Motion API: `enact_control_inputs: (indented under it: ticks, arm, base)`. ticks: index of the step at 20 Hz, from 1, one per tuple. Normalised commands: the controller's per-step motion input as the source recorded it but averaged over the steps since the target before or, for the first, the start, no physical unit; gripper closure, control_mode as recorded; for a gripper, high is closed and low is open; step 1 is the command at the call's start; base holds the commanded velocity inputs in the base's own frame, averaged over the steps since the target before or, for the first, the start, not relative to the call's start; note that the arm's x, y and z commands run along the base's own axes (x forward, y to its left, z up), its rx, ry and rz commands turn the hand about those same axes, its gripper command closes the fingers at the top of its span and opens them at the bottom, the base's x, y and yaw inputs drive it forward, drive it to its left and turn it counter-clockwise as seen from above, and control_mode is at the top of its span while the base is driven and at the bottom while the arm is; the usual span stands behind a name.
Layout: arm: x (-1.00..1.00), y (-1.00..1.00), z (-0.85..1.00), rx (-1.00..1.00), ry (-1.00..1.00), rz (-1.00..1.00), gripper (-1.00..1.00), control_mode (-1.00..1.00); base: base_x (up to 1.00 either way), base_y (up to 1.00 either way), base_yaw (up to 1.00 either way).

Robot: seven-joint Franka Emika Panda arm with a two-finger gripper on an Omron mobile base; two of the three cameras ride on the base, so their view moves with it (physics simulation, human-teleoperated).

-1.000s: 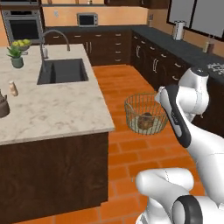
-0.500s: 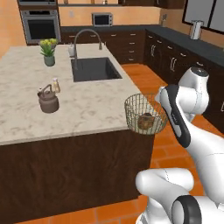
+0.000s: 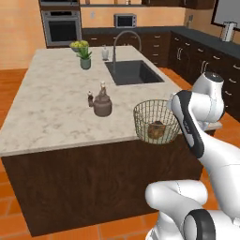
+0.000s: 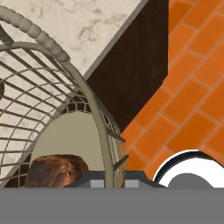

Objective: Open the cabinet, pick up the bread from the cabinet and place it in the basket. Then move the basket to the dining counter.

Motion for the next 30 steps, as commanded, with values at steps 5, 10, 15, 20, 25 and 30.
enact_control_inputs:
  ticks: [5,10,15,20,25,30]
  arm:
    - [0.00,0.00,0.00,0.00,0.00,0.00,1.00,1.00]
    - [0.00,0.00,0.00,0.00,0.00,0.00,1.00,1.00]
    - [0.00,0.00,0.00,0.00,0.00,0.00,1.00,1.00]
    - [0.00,0.00,0.00,0.00,0.00,0.00,1.00,1.00]
    - [0.00,0.00,0.00,0.00,0.00,0.00,1.00,1.00]
    - [0.19,0.00,-0.02,0.00,0.00,0.00,1.00,-1.00]
  base:
    - [0.37,1.00,0.00]
    - [0.46,1.00,0.00]
    - [0.55,1.00,0.00]
    - [0.60,0.65,0.03]
    - [0.64,0.08,0.00]
    - [0.52,0.00,0.00]
